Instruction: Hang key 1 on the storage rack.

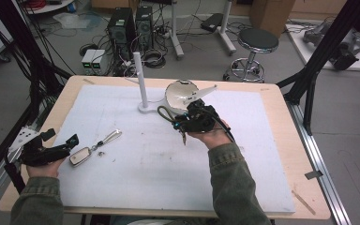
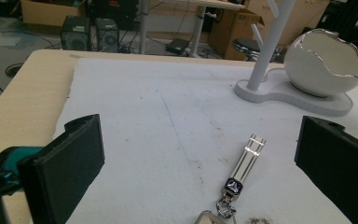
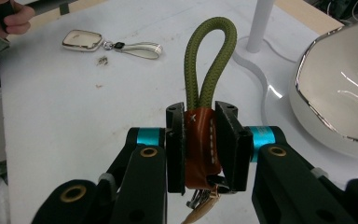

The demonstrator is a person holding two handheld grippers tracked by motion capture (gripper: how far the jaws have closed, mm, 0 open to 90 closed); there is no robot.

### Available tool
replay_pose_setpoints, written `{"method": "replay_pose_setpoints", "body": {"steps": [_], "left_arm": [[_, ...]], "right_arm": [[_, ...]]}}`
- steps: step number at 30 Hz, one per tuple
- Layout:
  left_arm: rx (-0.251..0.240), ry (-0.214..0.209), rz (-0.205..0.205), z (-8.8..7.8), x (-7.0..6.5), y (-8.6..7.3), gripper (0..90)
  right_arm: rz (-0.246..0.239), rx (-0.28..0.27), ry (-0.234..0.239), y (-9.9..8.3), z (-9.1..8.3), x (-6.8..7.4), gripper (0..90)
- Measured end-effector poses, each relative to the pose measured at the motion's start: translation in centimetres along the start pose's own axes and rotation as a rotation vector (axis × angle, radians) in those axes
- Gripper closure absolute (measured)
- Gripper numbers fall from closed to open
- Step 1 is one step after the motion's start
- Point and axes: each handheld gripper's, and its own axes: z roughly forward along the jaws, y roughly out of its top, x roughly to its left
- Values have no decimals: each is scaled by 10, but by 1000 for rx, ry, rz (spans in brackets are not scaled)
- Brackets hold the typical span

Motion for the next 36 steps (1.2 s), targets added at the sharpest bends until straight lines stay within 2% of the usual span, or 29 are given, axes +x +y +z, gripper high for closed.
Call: {"method": "replay_pose_setpoints", "body": {"steps": [3,5,10,14,28,36], "left_arm": [[-1,0,0,0,0,0,17],[-1,0,-1,0,1,0,17],[-2,-3,-1,0,1,0,17],[-2,-6,-1,0,1,0,17],[-11,-6,-16,0,2,0,17],[-8,-10,-16,0,3,0,17]], "right_arm": [[-14,-4,-1,6,2,0,742],[-10,-12,17,15,3,-2,742],[-14,-23,24,29,4,-4,742],[-20,-17,12,37,4,-6,742],[-17,-41,13,67,6,-15,742],[-48,-44,-1,87,12,-16,742]]}}
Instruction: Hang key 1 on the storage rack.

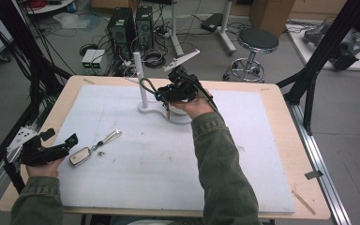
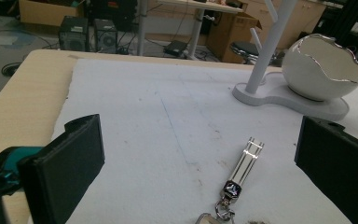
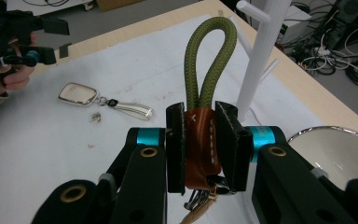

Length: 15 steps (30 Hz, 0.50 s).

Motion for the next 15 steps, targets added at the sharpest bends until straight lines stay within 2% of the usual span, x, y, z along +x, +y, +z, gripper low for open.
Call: {"method": "replay_pose_setpoints", "body": {"steps": [4,15], "left_arm": [[1,1,-3,0,1,0,17],[-2,0,-10,0,2,0,17]], "right_arm": [[0,11,-10,5,2,-2,742],[9,-3,-19,17,11,-5,742]]}}
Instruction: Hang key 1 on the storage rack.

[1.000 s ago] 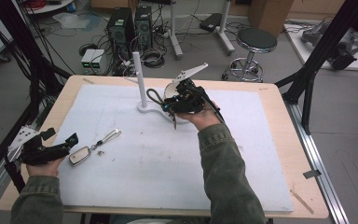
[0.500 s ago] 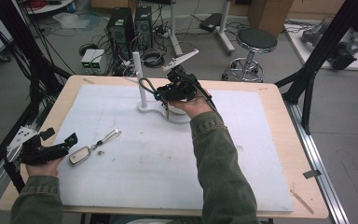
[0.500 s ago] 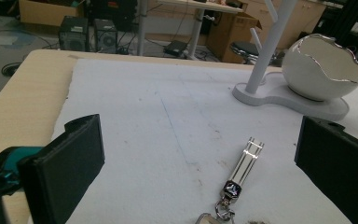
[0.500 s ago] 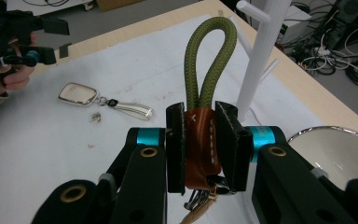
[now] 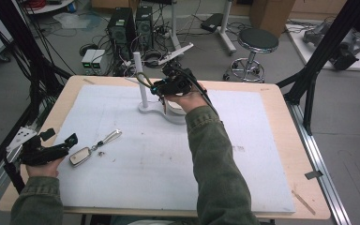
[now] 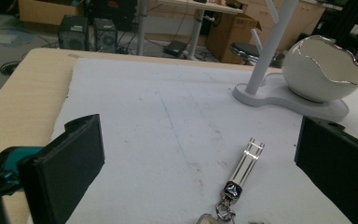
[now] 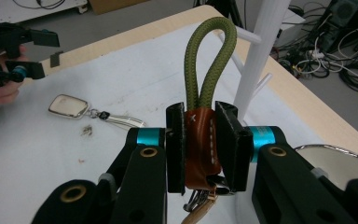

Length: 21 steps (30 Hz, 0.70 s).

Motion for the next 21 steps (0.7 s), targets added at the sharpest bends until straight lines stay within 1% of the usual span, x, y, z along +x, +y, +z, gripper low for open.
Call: {"method": "replay_pose_setpoints", "body": {"steps": [1,6,8,11,14,21], "left_arm": [[0,0,-1,0,0,0,17],[-1,-1,-1,0,1,0,17],[-1,-1,-1,0,1,0,17],[-2,-1,-4,0,1,0,17],[-6,0,-7,0,1,0,17],[-2,1,-4,0,2,0,17]], "right_arm": [[7,-2,2,1,2,-1,742],[12,-15,1,2,7,-3,742],[20,-15,3,3,9,-4,741],[16,-16,3,3,12,-6,741],[24,-13,3,2,17,-7,741],[6,-7,-15,2,29,-10,740]]}}
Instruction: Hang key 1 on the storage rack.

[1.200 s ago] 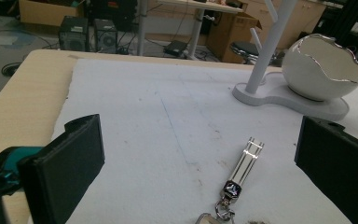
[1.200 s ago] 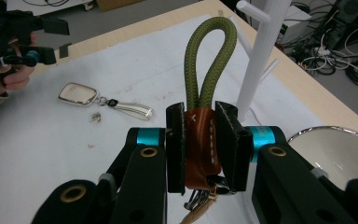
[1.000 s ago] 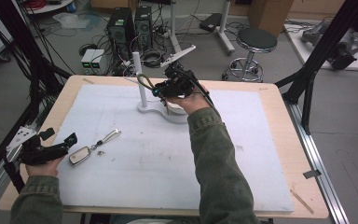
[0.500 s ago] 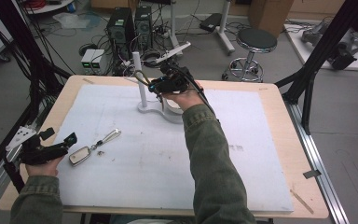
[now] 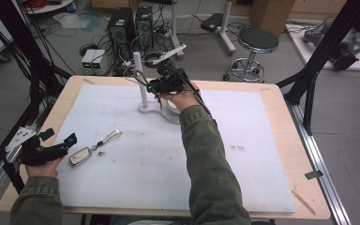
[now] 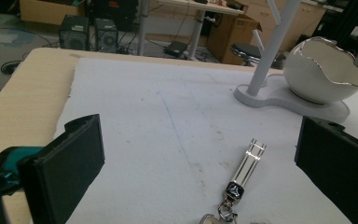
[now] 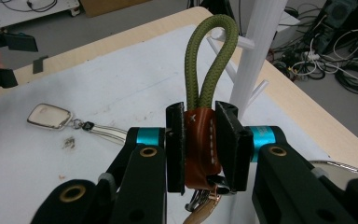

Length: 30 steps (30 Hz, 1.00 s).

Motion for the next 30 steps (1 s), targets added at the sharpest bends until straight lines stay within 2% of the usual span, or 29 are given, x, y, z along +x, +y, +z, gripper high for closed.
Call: {"method": "replay_pose_setpoints", "body": {"steps": [15,25,30], "left_arm": [[-2,1,-4,0,1,0,17],[-2,3,-6,0,2,0,17],[1,2,-5,0,2,0,17]], "right_arm": [[-10,3,-23,-1,13,-1,745],[-5,-16,-51,-2,22,-7,746],[-9,-24,-48,-3,27,-9,746]]}}
